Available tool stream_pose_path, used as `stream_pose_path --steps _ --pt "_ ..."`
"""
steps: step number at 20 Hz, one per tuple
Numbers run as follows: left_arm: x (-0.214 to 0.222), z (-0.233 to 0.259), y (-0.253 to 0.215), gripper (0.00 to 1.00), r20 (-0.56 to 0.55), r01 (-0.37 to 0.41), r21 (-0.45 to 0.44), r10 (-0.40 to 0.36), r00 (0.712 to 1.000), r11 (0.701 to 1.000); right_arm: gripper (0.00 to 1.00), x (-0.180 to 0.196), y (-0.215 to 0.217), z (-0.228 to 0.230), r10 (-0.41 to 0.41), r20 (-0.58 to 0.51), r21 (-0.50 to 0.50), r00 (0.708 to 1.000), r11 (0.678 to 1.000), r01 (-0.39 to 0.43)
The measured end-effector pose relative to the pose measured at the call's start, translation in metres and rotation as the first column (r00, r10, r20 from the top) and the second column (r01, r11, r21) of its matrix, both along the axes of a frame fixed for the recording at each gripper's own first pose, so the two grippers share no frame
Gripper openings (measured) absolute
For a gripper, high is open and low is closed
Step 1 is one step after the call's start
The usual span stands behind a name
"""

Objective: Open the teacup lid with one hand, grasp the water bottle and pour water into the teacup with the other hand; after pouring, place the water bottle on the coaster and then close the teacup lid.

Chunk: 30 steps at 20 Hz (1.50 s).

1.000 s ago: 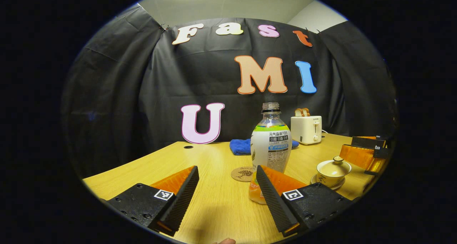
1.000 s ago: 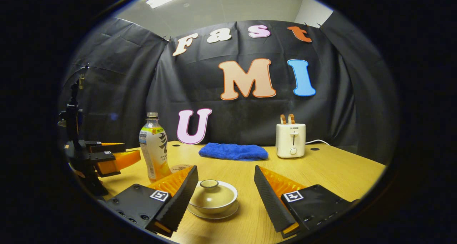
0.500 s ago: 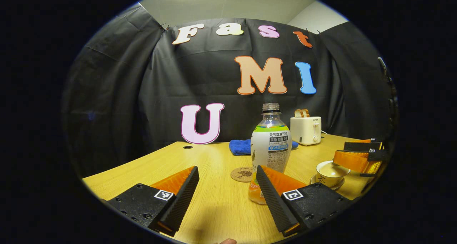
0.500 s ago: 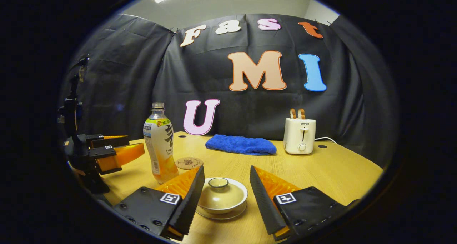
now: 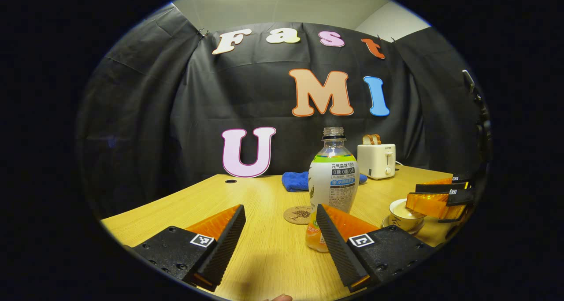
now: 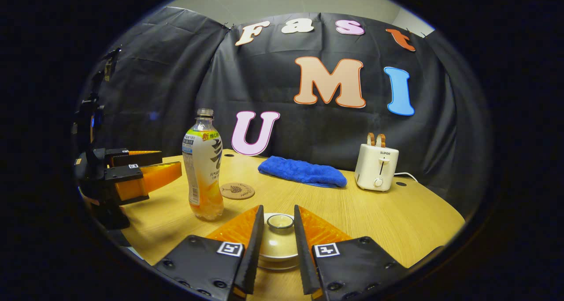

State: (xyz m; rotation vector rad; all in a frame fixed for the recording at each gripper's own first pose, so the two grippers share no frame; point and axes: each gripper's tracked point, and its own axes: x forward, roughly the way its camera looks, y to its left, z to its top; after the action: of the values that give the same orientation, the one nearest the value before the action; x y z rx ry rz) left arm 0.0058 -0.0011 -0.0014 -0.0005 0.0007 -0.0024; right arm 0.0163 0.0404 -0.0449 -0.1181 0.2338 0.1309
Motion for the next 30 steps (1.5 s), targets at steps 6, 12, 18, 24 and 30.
stream_pose_path --steps 6,12,18,24,30 --pt "0.0 0.0 0.0 0.95 0.0 -0.001 0.0 0.001 1.0 1.0 0.32 0.002 0.001 0.002 0.001 -0.002 0.007 1.0 1.0 -0.001" --pt "0.0 0.0 -0.002 0.95 0.003 0.01 0.0 -0.01 1.0 1.0 0.29 0.001 0.001 0.003 0.001 0.001 0.06 1.0 0.998 -0.001" --pt "-0.002 0.002 -0.013 0.95 0.007 0.067 0.009 -0.067 0.998 0.998 0.3 0.009 -0.012 0.03 -0.043 0.062 0.134 0.997 0.99 0.034" --pt "-0.013 0.004 -0.031 0.95 0.021 0.151 0.031 -0.152 0.988 0.988 0.28 0.006 -0.038 0.05 -0.087 0.095 0.174 0.992 0.982 0.07" --pt "-0.008 -0.005 -0.049 0.93 -0.031 0.206 0.026 -0.205 0.978 0.978 0.29 0.001 -0.051 0.064 -0.11 0.127 0.193 0.986 0.977 0.085"
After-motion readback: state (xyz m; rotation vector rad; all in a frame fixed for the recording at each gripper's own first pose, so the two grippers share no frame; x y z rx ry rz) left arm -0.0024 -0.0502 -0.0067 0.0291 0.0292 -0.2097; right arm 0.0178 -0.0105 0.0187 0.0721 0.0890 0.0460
